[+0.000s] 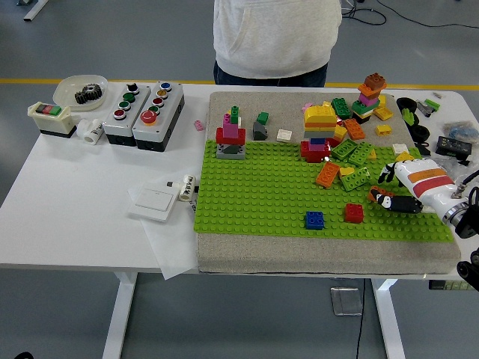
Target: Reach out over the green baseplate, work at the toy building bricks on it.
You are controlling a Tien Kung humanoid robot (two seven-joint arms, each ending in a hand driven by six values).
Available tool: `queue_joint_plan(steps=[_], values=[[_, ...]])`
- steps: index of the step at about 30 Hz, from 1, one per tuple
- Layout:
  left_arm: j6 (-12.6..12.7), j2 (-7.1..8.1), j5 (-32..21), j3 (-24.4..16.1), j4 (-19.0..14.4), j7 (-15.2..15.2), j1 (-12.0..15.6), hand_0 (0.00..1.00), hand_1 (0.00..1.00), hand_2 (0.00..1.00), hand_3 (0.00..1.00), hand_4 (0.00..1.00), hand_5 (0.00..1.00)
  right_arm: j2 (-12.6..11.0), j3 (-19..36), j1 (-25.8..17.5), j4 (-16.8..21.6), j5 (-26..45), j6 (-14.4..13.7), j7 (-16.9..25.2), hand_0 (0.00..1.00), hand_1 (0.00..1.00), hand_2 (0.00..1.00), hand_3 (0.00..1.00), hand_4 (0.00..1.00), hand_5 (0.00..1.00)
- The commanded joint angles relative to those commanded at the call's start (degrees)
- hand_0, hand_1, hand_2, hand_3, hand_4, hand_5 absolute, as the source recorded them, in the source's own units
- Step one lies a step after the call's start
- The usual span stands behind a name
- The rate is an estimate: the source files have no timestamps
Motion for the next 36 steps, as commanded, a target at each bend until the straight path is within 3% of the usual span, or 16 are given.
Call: queue_joint_plan(steps=[12, 13, 17, 25, 36], values=[[-0.2, 0.09, -0.1, 0.2, 0.0, -0.1, -0.1, 0.690, 0.645, 0.715, 0.617, 0.674, 0.672, -0.8, 1.5, -1.2, 2.7, -2.1, 1.0, 0.3, 0.235, 0.414, 0.537, 0.525, 0.696, 0.493], [-0.2, 0.09, -0.1, 0.2, 0.0, -0.1, -0.2, 0.689, 0.643, 0.715, 0.618, 0.673, 0.670, -0.8, 1.6, -1.2, 2.8, -2.3, 1.0, 0.3, 0.297, 0.476, 0.598, 0.574, 0.805, 0.471], [-0.1, 0.11, -0.3, 0.4, 0.0, -0.1, -0.2, 0.689, 0.643, 0.715, 0.618, 0.673, 0.670, -1.0, 2.2, -1.5, 3.5, -3.3, 1.2, 0.2, 0.297, 0.476, 0.598, 0.574, 0.805, 0.471], [-0.1, 0.14, -0.6, 0.6, 0.0, -0.2, -0.3, 0.690, 0.643, 0.715, 0.619, 0.675, 0.672, -1.2, 2.7, -2.3, 3.0, -4.4, 2.1, -0.6, 0.311, 0.501, 0.635, 0.613, 0.873, 0.442], [-0.2, 0.18, -0.5, 0.6, 0.0, -0.2, -0.5, 0.690, 0.643, 0.717, 0.620, 0.675, 0.672, -1.1, 3.4, -2.5, 1.6, -3.6, 2.4, -2.0, 0.307, 0.500, 0.637, 0.616, 0.873, 0.443]])
